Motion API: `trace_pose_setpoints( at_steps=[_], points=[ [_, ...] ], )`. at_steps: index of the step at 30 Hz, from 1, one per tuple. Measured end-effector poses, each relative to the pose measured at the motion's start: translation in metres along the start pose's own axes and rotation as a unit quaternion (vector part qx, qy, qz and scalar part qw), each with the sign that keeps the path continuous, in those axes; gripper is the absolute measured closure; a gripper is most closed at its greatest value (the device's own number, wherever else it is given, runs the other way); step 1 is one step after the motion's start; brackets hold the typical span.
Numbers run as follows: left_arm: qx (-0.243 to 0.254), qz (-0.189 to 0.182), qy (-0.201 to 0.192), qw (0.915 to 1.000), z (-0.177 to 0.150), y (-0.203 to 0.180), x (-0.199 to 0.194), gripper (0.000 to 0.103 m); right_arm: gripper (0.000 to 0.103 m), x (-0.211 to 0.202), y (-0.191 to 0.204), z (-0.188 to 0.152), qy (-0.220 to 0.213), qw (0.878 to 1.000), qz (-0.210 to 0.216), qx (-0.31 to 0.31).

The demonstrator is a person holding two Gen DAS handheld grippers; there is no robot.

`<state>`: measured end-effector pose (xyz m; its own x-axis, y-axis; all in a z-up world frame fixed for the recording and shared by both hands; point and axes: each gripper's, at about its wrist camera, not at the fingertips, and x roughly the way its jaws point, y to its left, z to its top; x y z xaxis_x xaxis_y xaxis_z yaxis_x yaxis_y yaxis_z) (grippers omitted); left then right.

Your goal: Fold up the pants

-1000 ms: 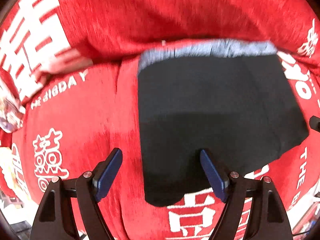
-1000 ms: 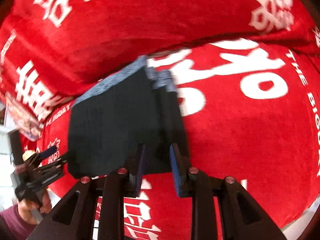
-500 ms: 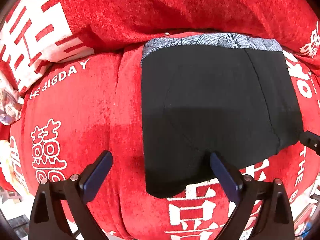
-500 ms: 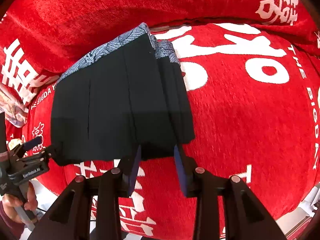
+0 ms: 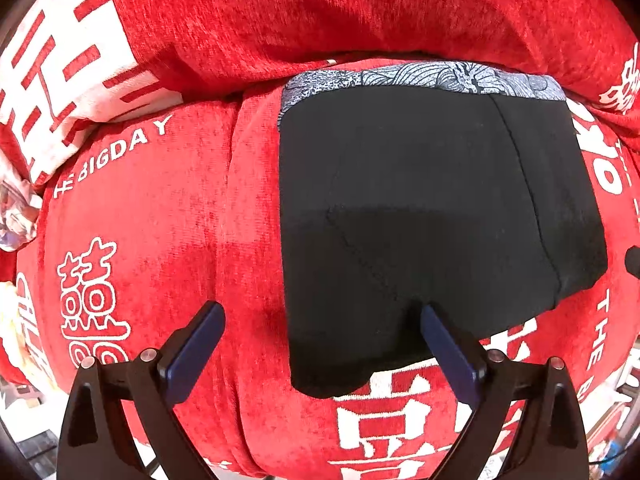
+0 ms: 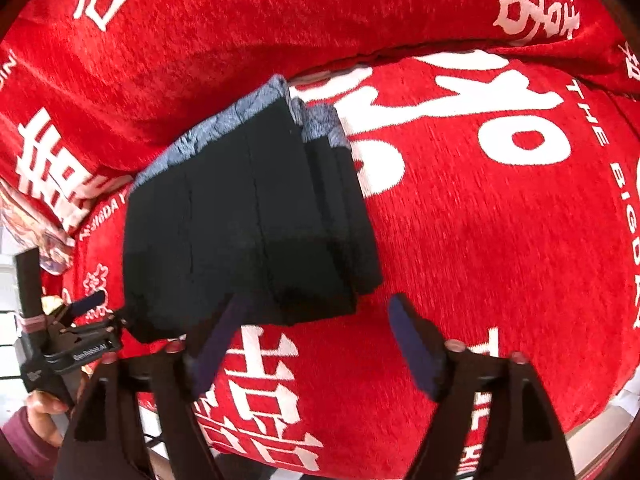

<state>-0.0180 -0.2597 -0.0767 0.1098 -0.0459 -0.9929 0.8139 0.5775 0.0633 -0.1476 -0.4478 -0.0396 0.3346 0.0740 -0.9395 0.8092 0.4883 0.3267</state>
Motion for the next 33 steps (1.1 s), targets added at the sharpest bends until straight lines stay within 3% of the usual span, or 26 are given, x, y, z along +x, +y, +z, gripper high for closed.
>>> trace_pose_setpoints(
  at_steps=[2,4,15,23,29,33],
  points=[
    [-0.004,-0.005,0.004,1.0000,0.001,0.000,0.001,0.004,0.014,0.002,-0.001,0.003,-0.003,1.000,0.011,-0.001],
    [-0.010,-0.012,0.009,0.9998,0.002,0.001,0.003,0.004,0.000,0.004,-0.002,0.004,-0.006,1.000,0.014,-0.004],
    [-0.033,-0.058,0.004,0.9978,0.015,0.015,0.003,0.004,0.000,0.013,-0.015,0.004,0.023,0.999,0.026,0.013],
    [-0.063,-0.086,0.024,0.9941,0.025,0.029,0.017,0.004,0.000,0.016,-0.037,0.009,0.030,0.999,0.028,0.035],
    [-0.080,-0.148,0.037,0.9851,0.032,0.036,0.031,0.004,0.000,0.025,-0.043,0.020,0.037,0.998,0.036,0.039],
    [-0.082,-0.163,0.032,0.9827,0.037,0.041,0.032,0.004,0.000,0.033,-0.041,0.029,0.048,0.998,0.045,0.018]
  ],
)
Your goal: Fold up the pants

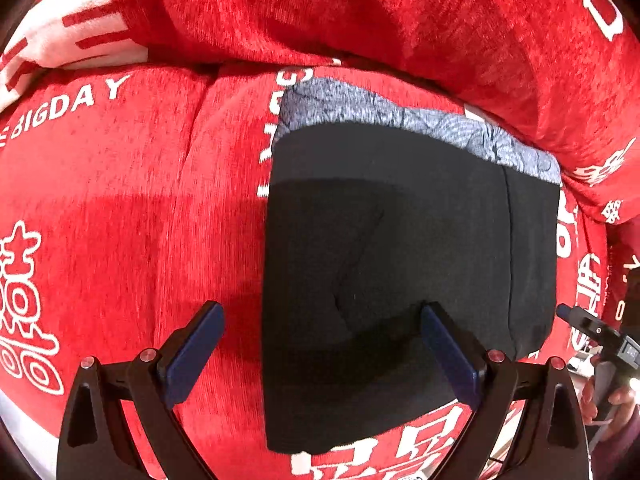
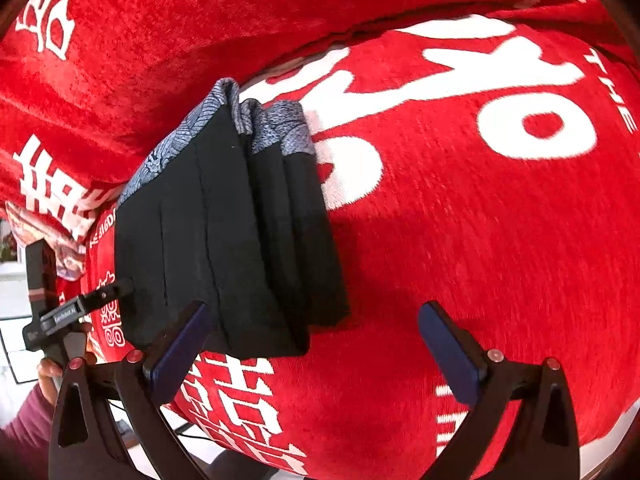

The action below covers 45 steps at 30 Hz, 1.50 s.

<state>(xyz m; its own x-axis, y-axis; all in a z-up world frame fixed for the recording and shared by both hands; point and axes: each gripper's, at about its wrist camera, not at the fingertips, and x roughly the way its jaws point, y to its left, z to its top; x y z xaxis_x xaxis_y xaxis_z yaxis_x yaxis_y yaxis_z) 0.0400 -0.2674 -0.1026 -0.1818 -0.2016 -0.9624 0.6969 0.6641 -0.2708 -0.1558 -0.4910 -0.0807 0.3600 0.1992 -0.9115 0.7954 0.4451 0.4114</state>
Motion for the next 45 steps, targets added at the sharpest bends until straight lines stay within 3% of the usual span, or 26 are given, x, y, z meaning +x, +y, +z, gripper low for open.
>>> trace_pose_setpoints(
  at_steps=[12,20,24,26,28,31,36,41,45],
  points=[
    [-0.002,-0.087,0.025,0.9959,0.028,0.013,0.026,0.001,0.000,0.034,0.001,0.035,0.043,0.994,0.096,-0.043],
    [0.015,-0.100,0.009,0.9949,0.035,0.005,0.040,0.001,0.000,0.060,-0.006,0.060,0.055,0.978,0.194,-0.045],
    [0.002,-0.099,0.008,0.9950,0.034,0.003,0.045,0.000,0.001,0.067,-0.003,0.067,0.053,0.978,0.198,-0.038],
    [-0.013,-0.103,0.014,0.9945,0.034,0.005,0.045,0.000,0.011,0.068,-0.003,0.069,0.049,0.982,0.180,-0.016],
    [-0.017,-0.116,0.008,0.9930,0.030,0.004,0.041,0.013,0.032,0.067,-0.007,0.070,0.052,0.985,0.164,0.003],
    [0.001,-0.116,-0.013,0.9931,0.022,-0.002,0.025,0.030,0.052,0.062,-0.009,0.068,0.051,0.984,0.170,0.010],
    [0.019,-0.130,-0.021,0.9911,0.007,-0.001,-0.002,0.042,0.061,0.041,-0.002,0.058,0.039,0.979,0.201,0.011],
    [0.042,-0.126,-0.020,0.9909,-0.019,0.000,-0.035,0.042,0.061,0.021,0.008,0.035,0.040,0.974,0.224,0.015],
    [0.042,-0.120,-0.016,0.9918,-0.052,0.011,-0.054,0.042,0.061,0.007,0.012,-0.003,0.046,0.967,0.248,0.033]
  ],
)
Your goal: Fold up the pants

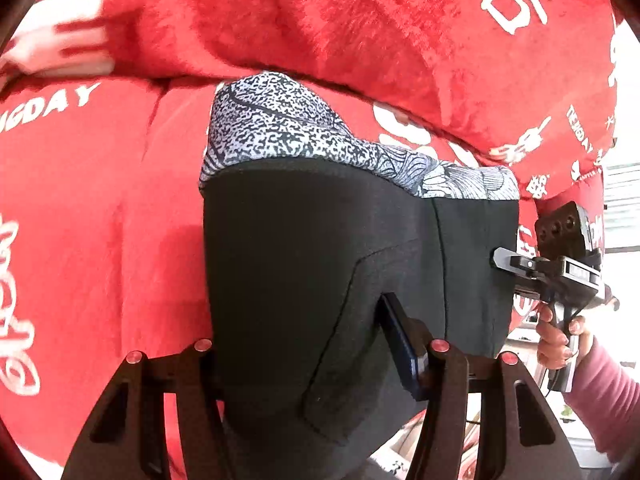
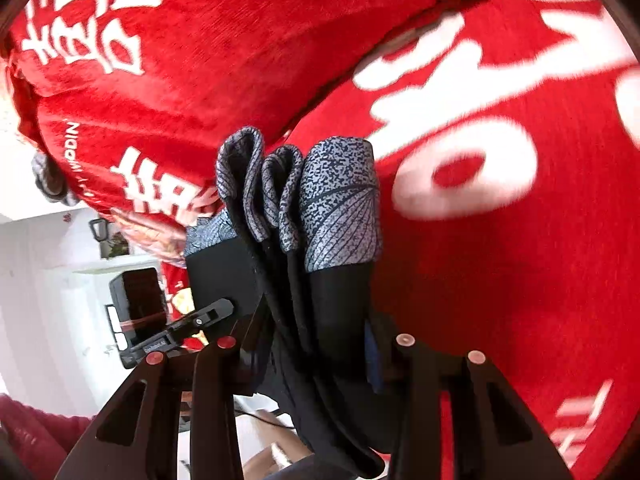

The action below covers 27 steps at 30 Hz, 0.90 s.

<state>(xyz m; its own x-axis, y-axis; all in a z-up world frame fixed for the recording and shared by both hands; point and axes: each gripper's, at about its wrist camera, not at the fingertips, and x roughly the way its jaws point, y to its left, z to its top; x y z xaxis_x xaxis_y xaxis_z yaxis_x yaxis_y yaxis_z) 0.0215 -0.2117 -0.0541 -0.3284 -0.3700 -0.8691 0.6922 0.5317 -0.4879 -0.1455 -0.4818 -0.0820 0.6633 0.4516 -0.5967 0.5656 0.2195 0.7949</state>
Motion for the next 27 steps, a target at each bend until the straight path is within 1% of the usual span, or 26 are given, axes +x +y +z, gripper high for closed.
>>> trace_pose_setpoints(
  at_steps=[1,4,5,6,7,8,9,10,11,12,13,14,15,16,17,18,20,22,24,26,27],
  points=[
    [-0.005,0.002,0.002,1.0000,-0.011,0.006,-0.006,0.042,0.061,0.000,0.000,-0.009,0.001,1.000,0.004,0.003],
    [-0.017,0.012,0.008,0.9997,-0.039,0.020,-0.005,0.042,0.061,0.013,0.004,-0.039,0.006,1.000,0.002,0.001],
    [-0.026,0.021,0.013,0.9994,-0.047,0.023,0.004,0.042,0.061,0.017,0.002,-0.048,0.007,1.000,-0.001,0.000],
    [-0.035,0.031,0.020,0.9987,-0.058,0.038,0.005,0.040,0.061,0.025,-0.002,-0.056,0.011,1.000,-0.010,0.000],
    [-0.044,0.050,0.029,0.9974,-0.066,0.046,0.011,0.034,0.061,0.033,-0.005,-0.060,0.016,1.000,-0.022,0.002],
    [-0.055,0.067,0.034,0.9957,-0.070,0.053,0.016,0.029,0.060,0.045,-0.008,-0.064,0.026,0.998,-0.049,0.004],
    [-0.064,0.078,0.026,0.9946,-0.073,0.058,0.015,0.024,0.054,0.054,-0.009,-0.066,0.033,0.996,-0.085,0.000],
    [-0.067,0.091,0.011,0.9936,-0.074,0.059,0.007,0.024,0.046,0.057,-0.007,-0.068,0.031,0.993,-0.113,-0.011],
    [-0.064,0.108,0.002,0.9921,-0.074,0.058,0.000,0.024,0.045,0.055,-0.003,-0.069,0.025,0.991,-0.131,-0.019],
    [-0.054,0.129,-0.011,0.9900,-0.073,0.056,-0.010,0.024,0.045,0.053,0.001,-0.069,0.020,0.990,-0.141,-0.020],
    [-0.049,0.140,-0.020,0.9888,-0.072,0.054,-0.018,0.024,0.046,0.046,0.008,-0.070,0.010,0.987,-0.161,-0.025],
    [-0.044,0.143,-0.030,0.9883,-0.070,0.052,-0.027,0.024,0.048,0.041,0.014,-0.071,0.002,0.982,-0.186,-0.035],
    [-0.038,0.141,-0.041,0.9884,-0.067,0.048,-0.037,0.024,0.059,0.033,0.021,-0.072,-0.008,0.976,-0.211,-0.047],
    [-0.031,0.141,-0.048,0.9883,-0.066,0.044,-0.043,0.024,0.077,0.026,0.030,-0.073,-0.017,0.972,-0.226,-0.060],
    [-0.020,0.135,-0.055,0.9892,-0.064,0.037,-0.049,0.024,0.082,0.019,0.039,-0.073,-0.027,0.971,-0.227,-0.069],
    [-0.012,0.129,-0.059,0.9899,-0.063,0.031,-0.051,0.024,0.085,0.015,0.044,-0.072,-0.035,0.972,-0.223,-0.073],
    [0.006,0.122,-0.063,0.9905,-0.059,0.018,-0.048,0.024,0.086,0.012,0.062,-0.071,-0.052,0.973,-0.205,-0.092],
    [0.015,0.121,-0.062,0.9906,-0.048,0.004,-0.030,0.024,0.086,0.022,0.077,-0.070,-0.054,0.969,-0.211,-0.119],
    [0.019,0.138,-0.058,0.9885,-0.040,0.005,-0.008,0.024,0.086,0.043,0.083,-0.065,-0.046,0.965,-0.227,-0.124],
    [0.018,0.169,-0.049,0.9842,-0.037,0.013,0.011,0.024,0.087,0.061,0.076,-0.059,-0.035,0.962,-0.245,-0.116],
    [0.017,0.177,-0.046,0.9830,-0.036,0.016,0.018,0.023,0.092,0.066,0.070,-0.056,-0.031,0.958,-0.260,-0.113]
  ],
)
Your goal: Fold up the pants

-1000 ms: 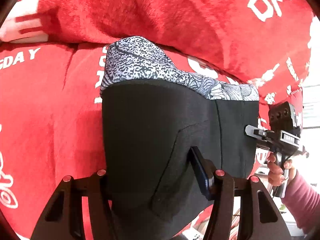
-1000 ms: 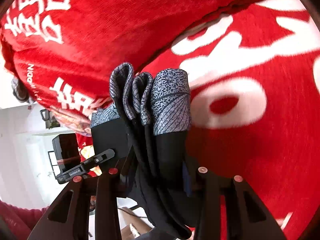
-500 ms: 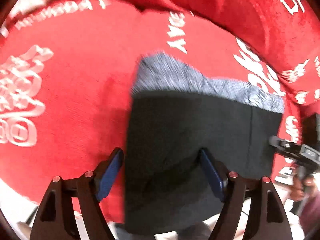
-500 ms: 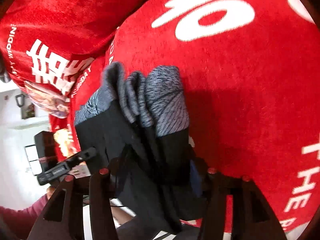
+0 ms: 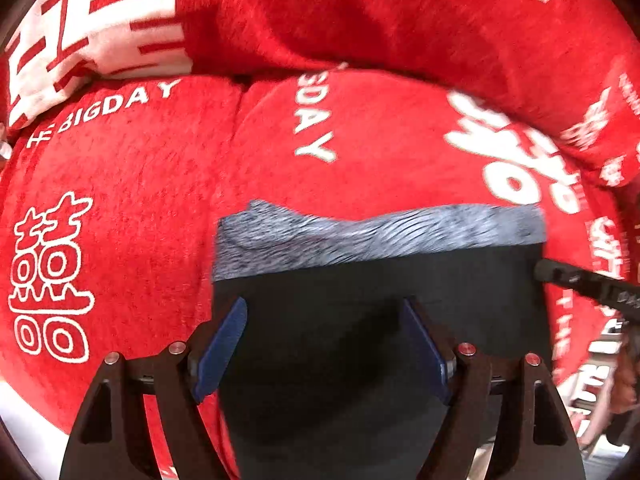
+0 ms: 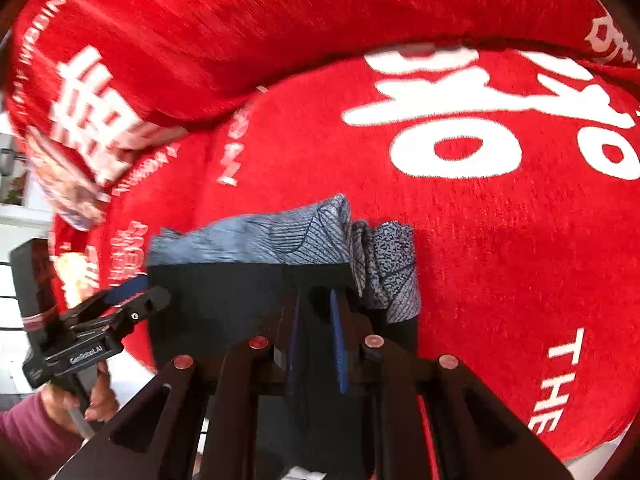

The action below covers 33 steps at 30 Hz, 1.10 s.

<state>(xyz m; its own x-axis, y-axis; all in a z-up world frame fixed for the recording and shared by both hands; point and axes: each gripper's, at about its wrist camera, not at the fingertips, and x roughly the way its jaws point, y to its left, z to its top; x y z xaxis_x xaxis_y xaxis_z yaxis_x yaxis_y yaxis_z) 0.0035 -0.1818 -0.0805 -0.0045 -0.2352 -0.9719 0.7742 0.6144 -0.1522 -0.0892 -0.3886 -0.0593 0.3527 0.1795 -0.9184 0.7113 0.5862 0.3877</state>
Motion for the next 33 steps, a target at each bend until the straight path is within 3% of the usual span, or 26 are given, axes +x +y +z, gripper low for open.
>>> trace_pose_setpoints(
  at_steps=[2,4,7,11,13,14,15,23,33],
  points=[
    [-0.003,0.000,0.001,1.0000,-0.001,0.005,-0.001,0.023,0.099,0.009,-0.007,0.002,0.005,1.000,-0.007,0.011],
    [0.000,0.010,0.004,0.9999,-0.004,0.008,-0.008,0.023,0.099,0.006,-0.012,0.002,0.005,1.000,-0.009,0.026],
    [0.001,0.033,0.023,0.9992,-0.014,0.013,-0.016,0.023,0.089,-0.005,-0.014,-0.005,0.012,0.998,-0.059,0.022],
    [0.012,0.060,0.037,0.9974,-0.030,0.009,-0.034,0.023,0.081,-0.021,-0.022,-0.022,0.031,0.997,-0.052,0.056],
    [0.013,0.063,0.042,0.9970,-0.037,0.005,-0.045,0.021,0.065,-0.028,-0.019,-0.032,0.035,0.996,-0.058,0.061],
    [0.014,0.066,0.045,0.9967,-0.040,0.003,-0.049,0.016,0.061,-0.033,-0.016,-0.039,0.037,0.996,-0.061,0.063],
    [0.015,0.067,0.045,0.9966,-0.043,0.001,-0.054,0.004,0.055,-0.036,-0.013,-0.043,0.037,0.995,-0.062,0.064],
    [0.029,0.073,0.041,0.9961,-0.048,-0.010,-0.087,0.002,0.047,-0.059,0.019,-0.071,0.039,0.995,-0.058,0.076],
    [0.050,0.076,0.031,0.9954,-0.045,-0.017,-0.115,0.001,0.021,-0.084,0.060,-0.077,0.012,0.995,-0.095,0.038]
  ],
)
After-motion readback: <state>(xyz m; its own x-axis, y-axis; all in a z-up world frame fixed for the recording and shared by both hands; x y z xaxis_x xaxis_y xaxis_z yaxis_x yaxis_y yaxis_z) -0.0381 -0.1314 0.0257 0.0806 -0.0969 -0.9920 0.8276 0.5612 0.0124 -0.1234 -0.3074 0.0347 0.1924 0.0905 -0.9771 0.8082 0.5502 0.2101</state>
